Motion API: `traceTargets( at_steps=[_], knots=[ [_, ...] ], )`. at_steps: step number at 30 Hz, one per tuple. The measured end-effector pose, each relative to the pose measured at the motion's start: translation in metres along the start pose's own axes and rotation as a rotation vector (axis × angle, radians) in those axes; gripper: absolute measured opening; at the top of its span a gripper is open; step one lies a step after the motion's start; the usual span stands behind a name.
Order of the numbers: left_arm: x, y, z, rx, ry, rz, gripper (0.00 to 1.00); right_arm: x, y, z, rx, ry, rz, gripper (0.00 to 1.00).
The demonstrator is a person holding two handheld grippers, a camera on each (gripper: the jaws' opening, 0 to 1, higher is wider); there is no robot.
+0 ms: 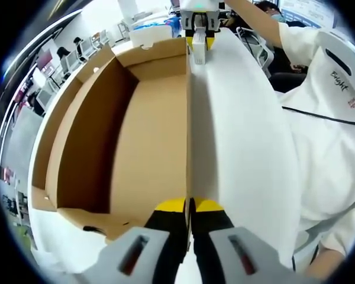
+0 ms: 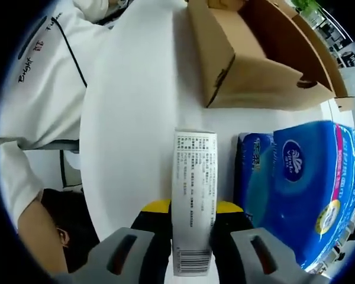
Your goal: Operate the shoe box by opening the lid, removing the specified soft item, and placing it in the target area until the item is outside and the box remains undamaged.
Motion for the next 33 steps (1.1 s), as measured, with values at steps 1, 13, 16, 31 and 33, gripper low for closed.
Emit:
traceTargets(
  at_steps=[1, 13, 16, 31, 33],
  knots=[
    [0.0, 0.0, 0.0, 0.0, 0.0, 0.0, 0.02, -0.001, 0.001, 0.0, -0.006, -0.001, -0.005, 0.23],
    [0.0, 0.0, 0.0, 0.003, 0.002, 0.002, 0.02, -0.001, 0.002, -0.012, -0.059, -0.002, -0.011, 0.22],
    [0.0, 0.001, 0.0, 0.003, 0.003, 0.003, 0.02, 0.001, 0.003, -0.019, -0.077, 0.005, -0.01, 0.22],
    [-0.001, 0.001, 0.0, 0.005, 0.005, 0.003, 0.02, 0.008, 0.0, -0.037, -0.177, 0.033, -0.015, 0.2],
    [-0.001, 0.001, 0.0, 0.004, 0.004, 0.004, 0.02, 0.008, 0.0, -0.036, -0.182, 0.038, -0.016, 0.2]
  ],
)
Point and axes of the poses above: the point that each gripper's makers call its tool centre point, and the gripper's own axes: z roughly forward along the fingers, y roughly to its right, x roughly out of its top, the point moved 8 cm from there along -z, roughly backward along the fingers, and after that the axes turned 8 degrees about -x, right-handed, at the moved point
